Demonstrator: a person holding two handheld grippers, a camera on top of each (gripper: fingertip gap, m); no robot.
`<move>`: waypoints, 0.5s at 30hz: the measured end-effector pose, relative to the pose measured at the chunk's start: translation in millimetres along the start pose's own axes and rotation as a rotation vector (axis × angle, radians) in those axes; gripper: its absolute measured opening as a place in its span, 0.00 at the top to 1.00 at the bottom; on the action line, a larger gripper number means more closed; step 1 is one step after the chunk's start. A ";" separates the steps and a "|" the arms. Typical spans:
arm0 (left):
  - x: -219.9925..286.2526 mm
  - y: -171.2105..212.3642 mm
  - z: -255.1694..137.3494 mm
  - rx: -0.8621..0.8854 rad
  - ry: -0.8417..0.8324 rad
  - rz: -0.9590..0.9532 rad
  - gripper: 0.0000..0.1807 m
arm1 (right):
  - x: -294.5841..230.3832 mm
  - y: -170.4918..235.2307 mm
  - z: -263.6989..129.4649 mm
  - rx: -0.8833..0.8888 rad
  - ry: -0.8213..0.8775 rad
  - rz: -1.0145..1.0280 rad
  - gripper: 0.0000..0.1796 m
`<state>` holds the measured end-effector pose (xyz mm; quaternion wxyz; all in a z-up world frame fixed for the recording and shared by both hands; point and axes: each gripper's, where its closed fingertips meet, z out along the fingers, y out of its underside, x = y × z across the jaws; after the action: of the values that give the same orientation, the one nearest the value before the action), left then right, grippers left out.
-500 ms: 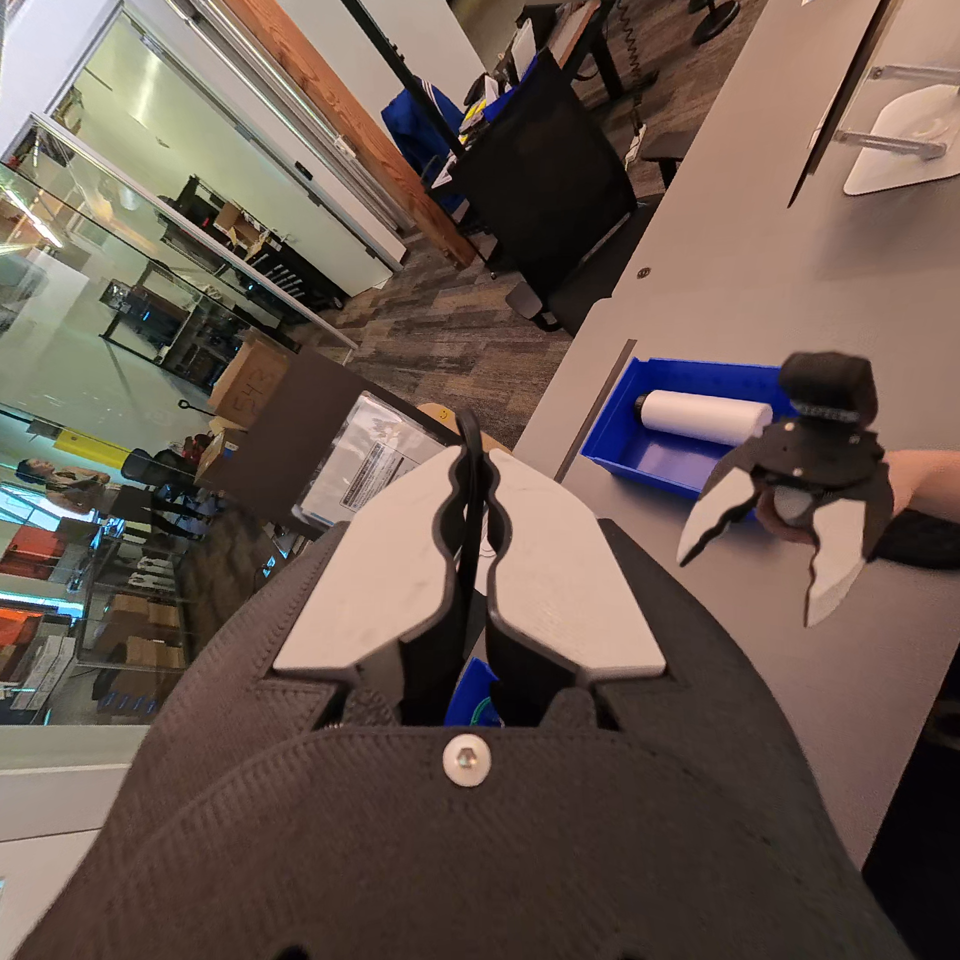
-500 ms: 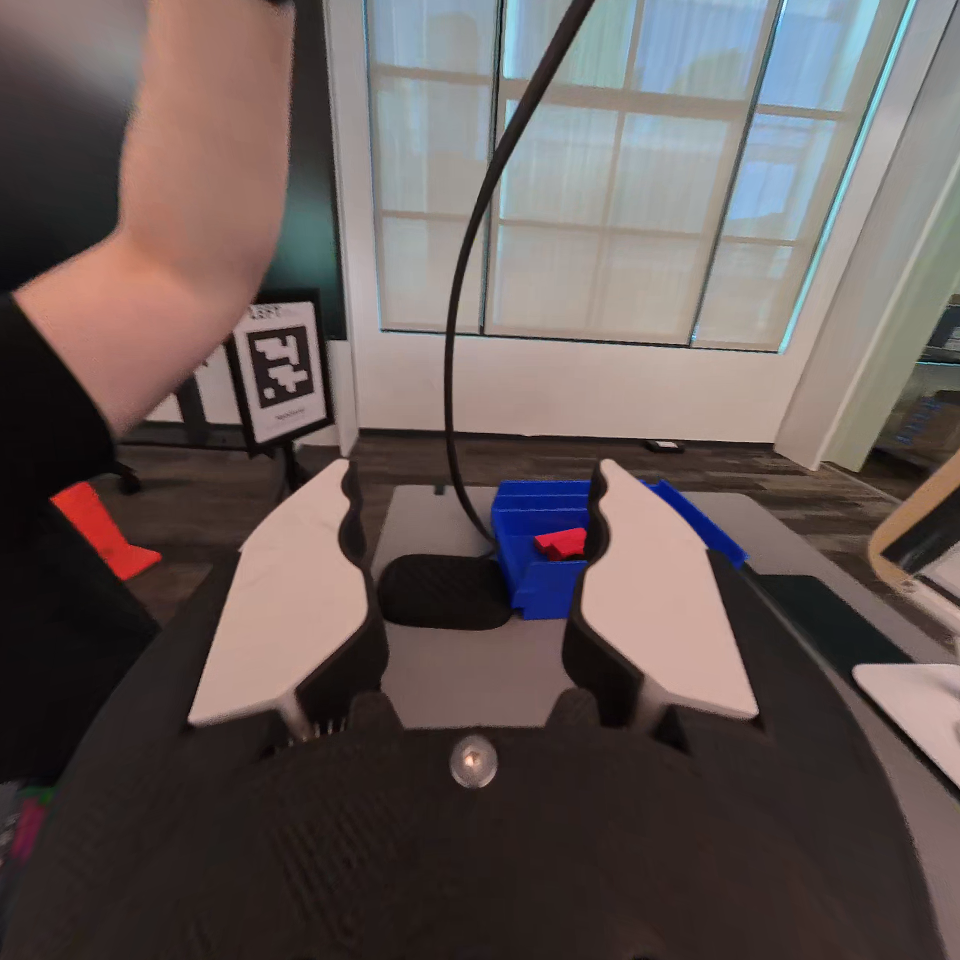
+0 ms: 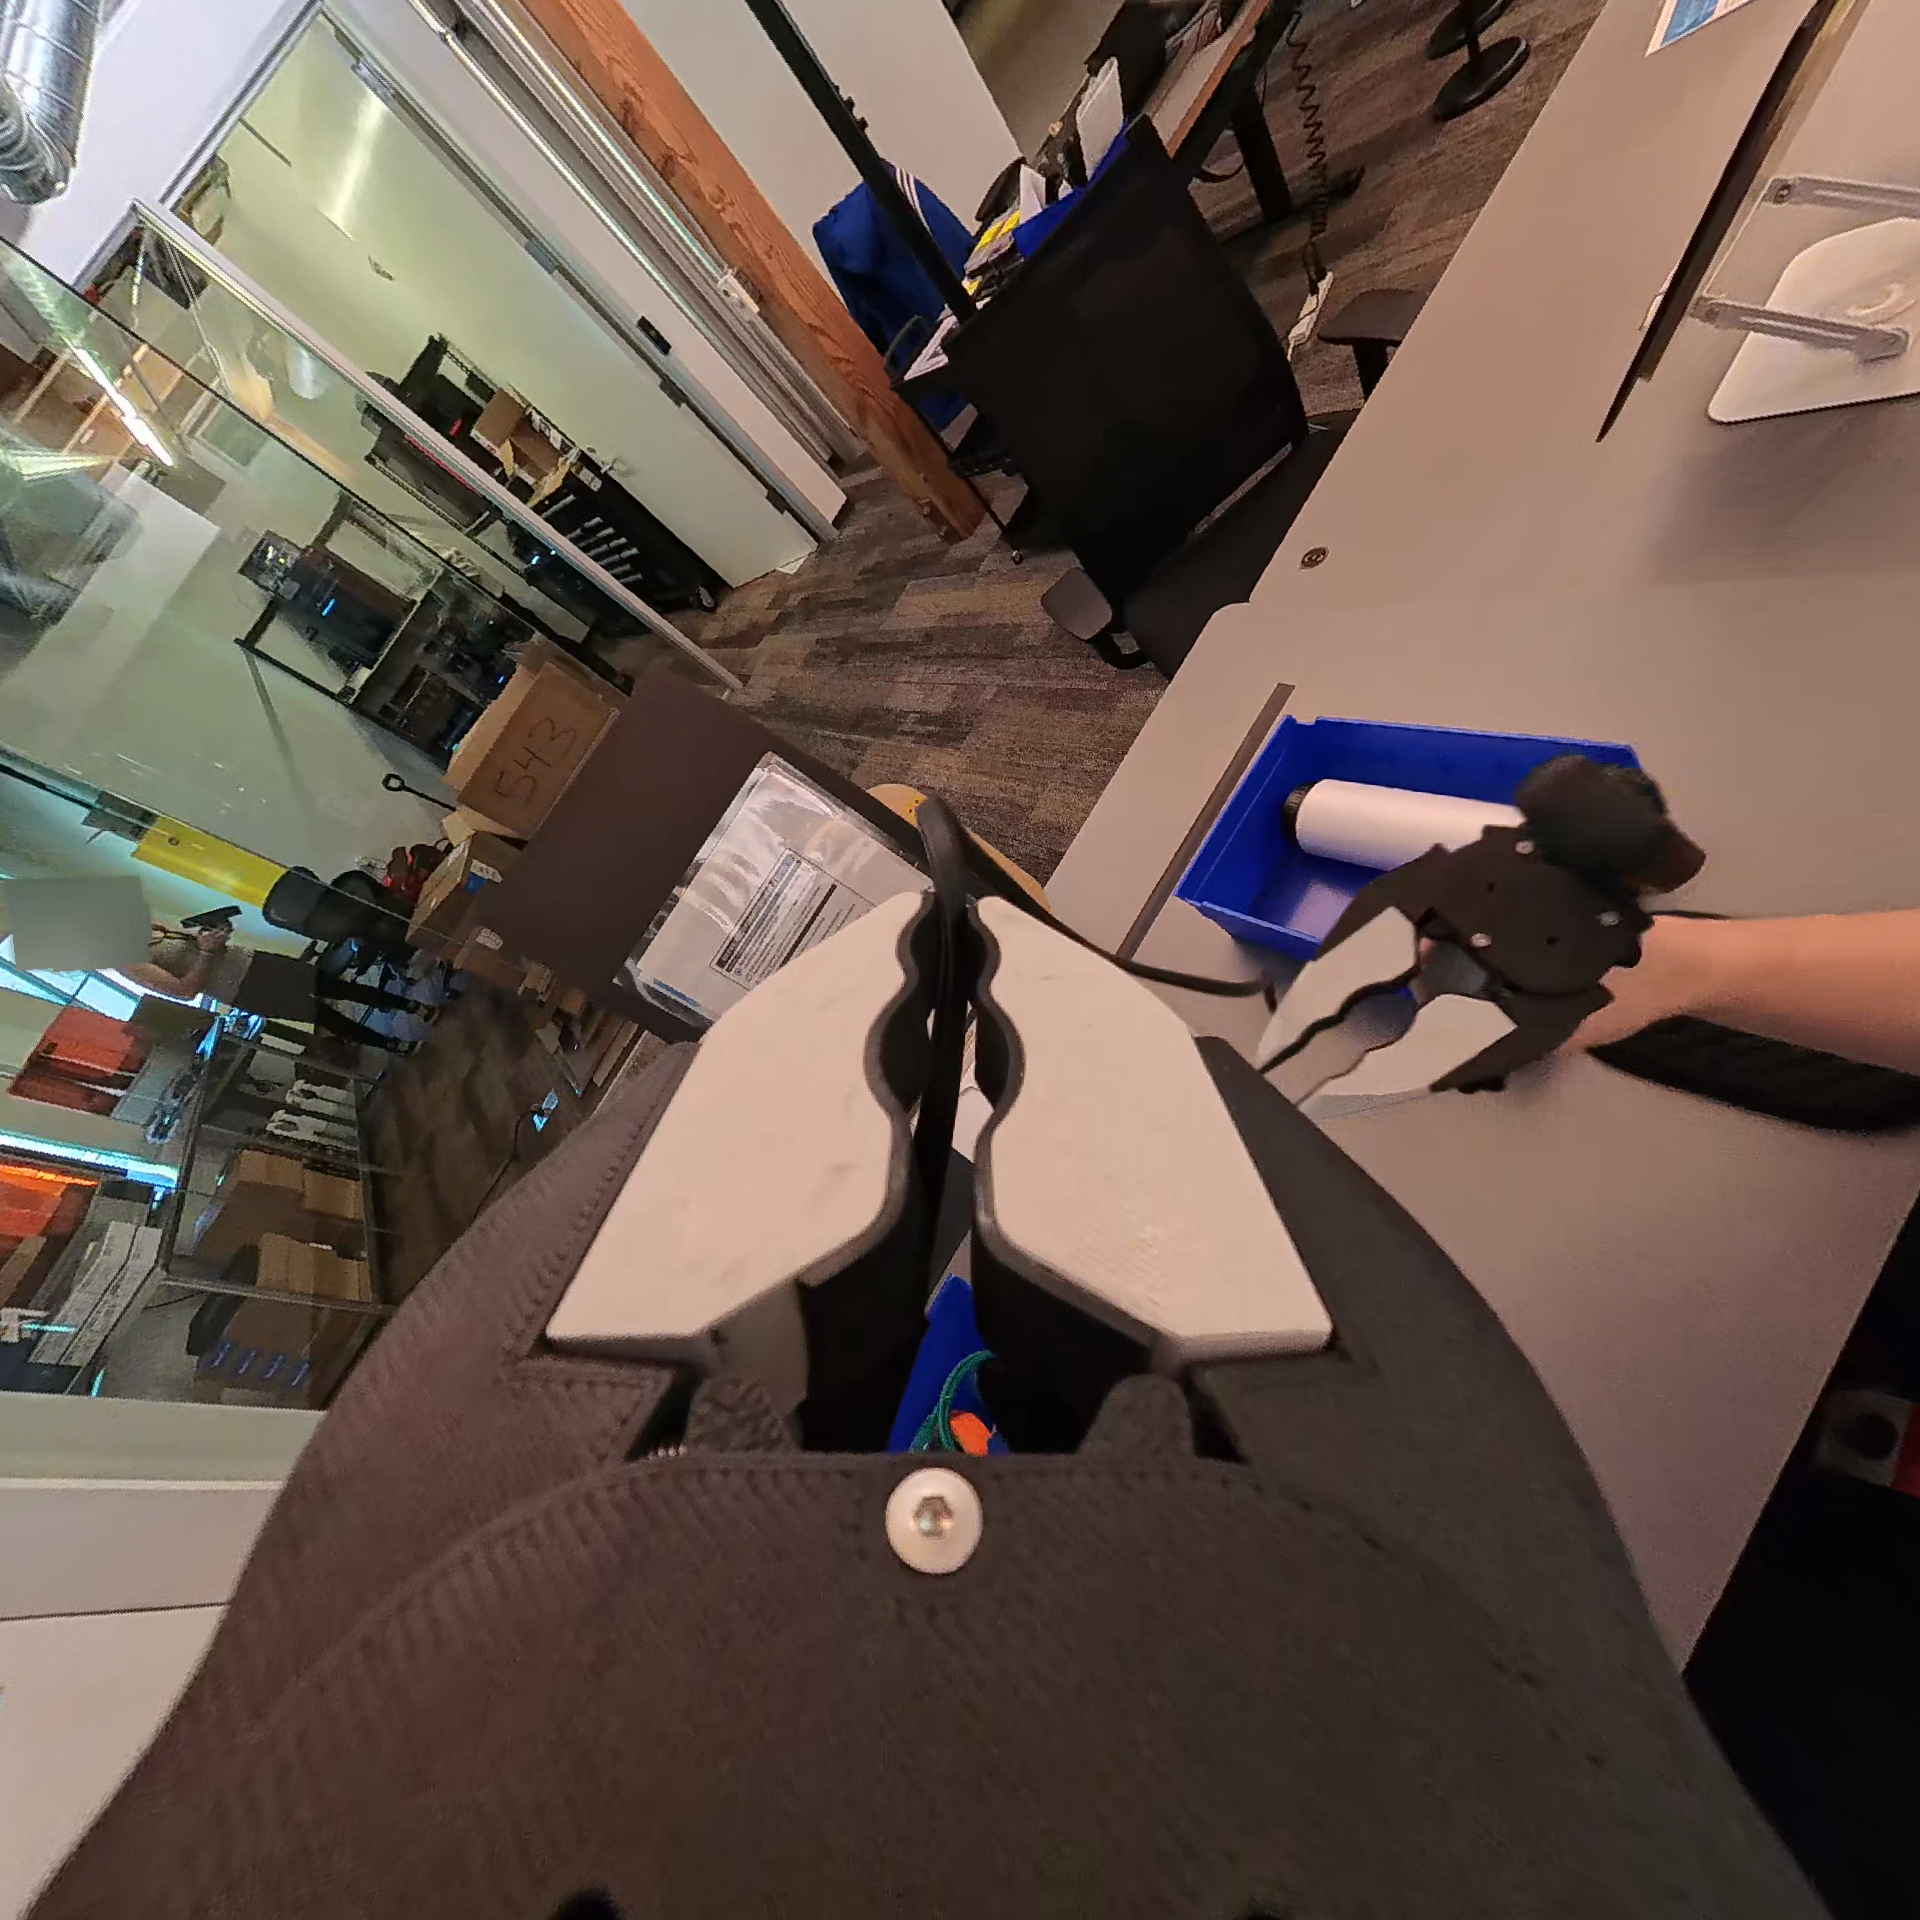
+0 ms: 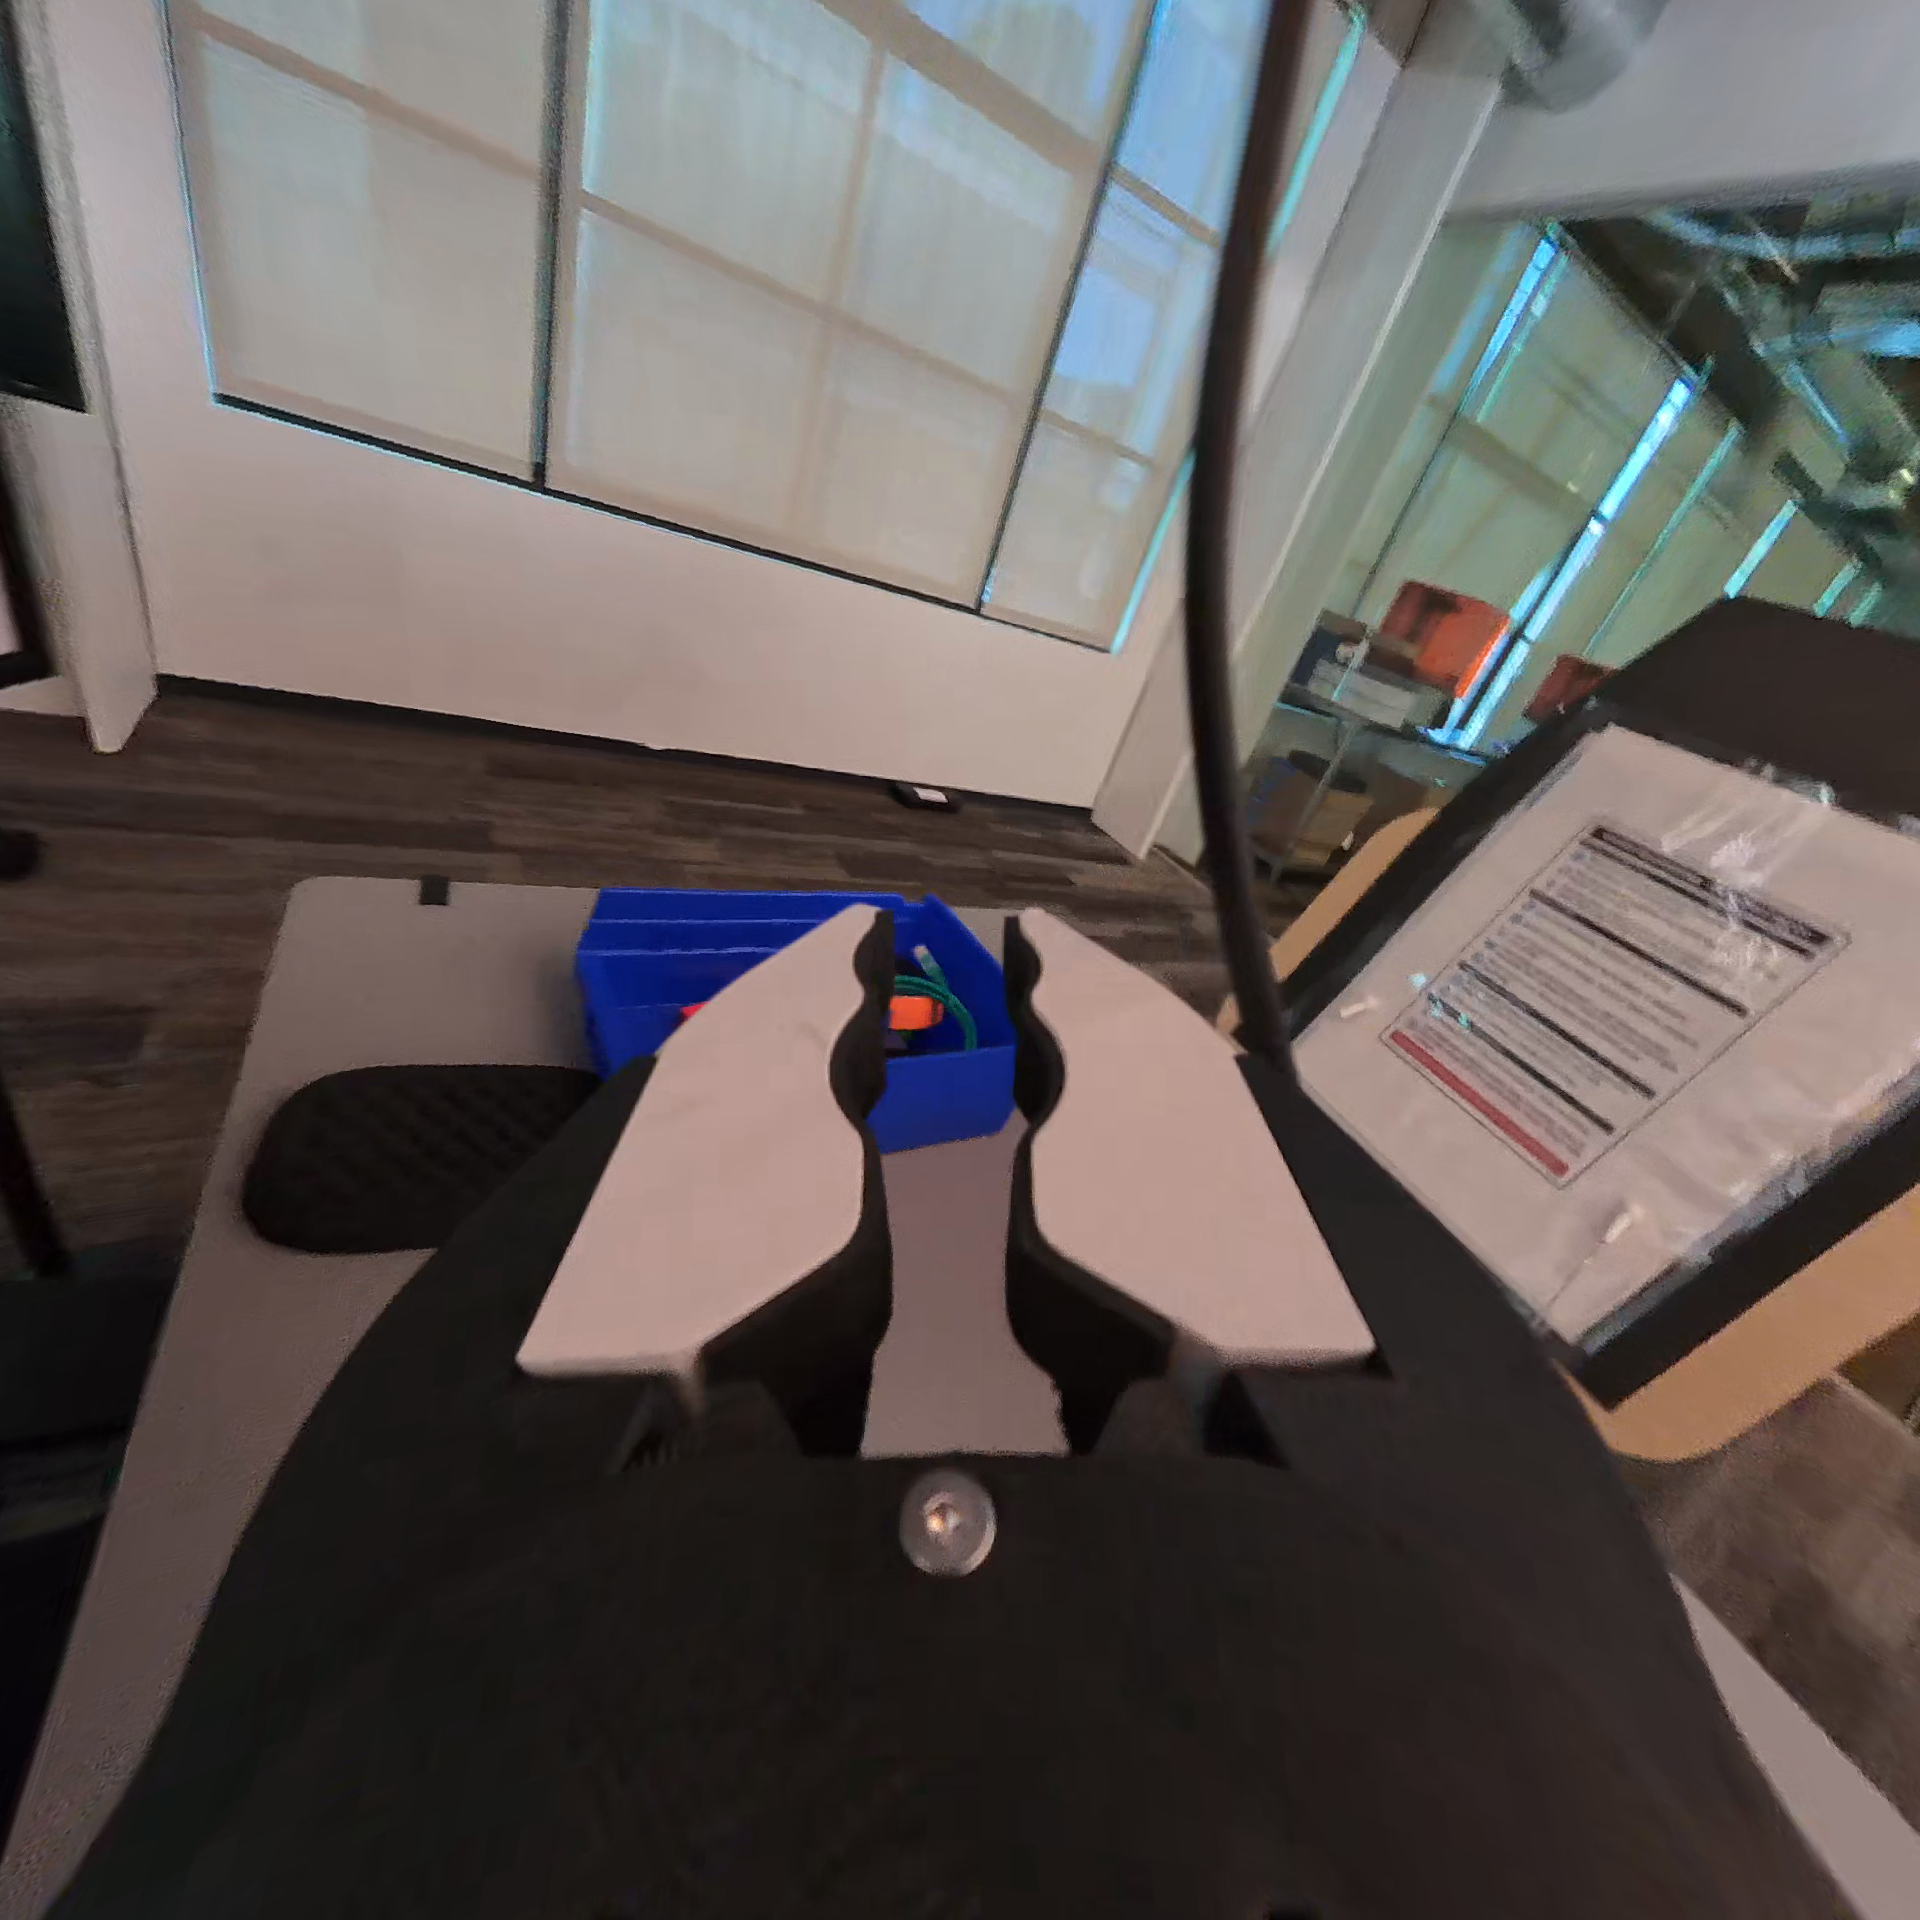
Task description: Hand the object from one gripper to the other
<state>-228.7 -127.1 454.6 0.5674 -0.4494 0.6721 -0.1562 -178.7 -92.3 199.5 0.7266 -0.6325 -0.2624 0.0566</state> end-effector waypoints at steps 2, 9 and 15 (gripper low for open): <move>-0.2 0.7 -3.4 -0.006 -0.005 0.005 0.98 | -21.7 -15.9 -14.6 0.069 -0.047 -0.081 0.89; 9.4 -5.0 -7.1 -0.031 0.015 0.020 0.98 | -58.3 -62.2 -62.8 0.277 0.054 -0.257 0.73; 17.0 -9.3 -16.7 -0.046 0.011 0.044 0.99 | -89.3 -52.4 -45.7 0.156 -0.164 -0.047 0.68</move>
<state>-239.0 -150.5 455.8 0.5562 -0.4467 0.6885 -0.1306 -247.5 -180.1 218.8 0.7509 -0.5609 -0.3305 0.1111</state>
